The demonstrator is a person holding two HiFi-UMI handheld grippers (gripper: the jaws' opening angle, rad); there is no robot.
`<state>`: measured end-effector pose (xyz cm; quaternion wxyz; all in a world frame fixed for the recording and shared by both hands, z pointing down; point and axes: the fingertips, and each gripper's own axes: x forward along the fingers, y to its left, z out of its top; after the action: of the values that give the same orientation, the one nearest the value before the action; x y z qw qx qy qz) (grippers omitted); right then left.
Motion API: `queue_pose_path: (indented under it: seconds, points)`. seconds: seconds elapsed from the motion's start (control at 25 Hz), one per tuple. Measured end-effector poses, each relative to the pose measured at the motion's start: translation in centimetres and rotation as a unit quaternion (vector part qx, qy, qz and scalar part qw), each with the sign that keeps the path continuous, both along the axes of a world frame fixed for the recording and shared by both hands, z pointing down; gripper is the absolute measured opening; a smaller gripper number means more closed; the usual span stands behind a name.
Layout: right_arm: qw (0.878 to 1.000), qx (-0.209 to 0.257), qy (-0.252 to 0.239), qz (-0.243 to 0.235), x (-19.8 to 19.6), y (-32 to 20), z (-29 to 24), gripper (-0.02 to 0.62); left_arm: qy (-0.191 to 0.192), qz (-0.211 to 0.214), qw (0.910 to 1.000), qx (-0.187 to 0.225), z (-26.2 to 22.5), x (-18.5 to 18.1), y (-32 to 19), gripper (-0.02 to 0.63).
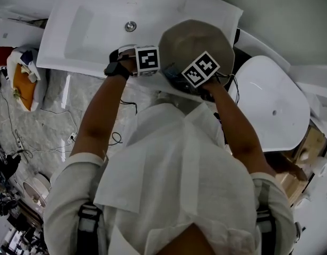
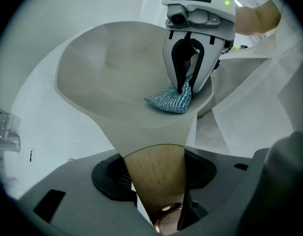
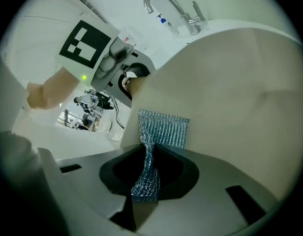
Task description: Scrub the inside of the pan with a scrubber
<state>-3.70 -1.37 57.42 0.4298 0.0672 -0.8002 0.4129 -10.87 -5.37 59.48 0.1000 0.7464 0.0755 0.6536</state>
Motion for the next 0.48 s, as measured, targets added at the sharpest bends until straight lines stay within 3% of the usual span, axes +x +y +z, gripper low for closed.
queue_pose_path:
  seconds: [0.48]
  points:
    - [0.988,-0.030,0.094,-0.115,6.3,2.8,0.8,0.054,-0.005,-0.042,0.9989,-0.022,0.2,-0.1,0.2,0.235]
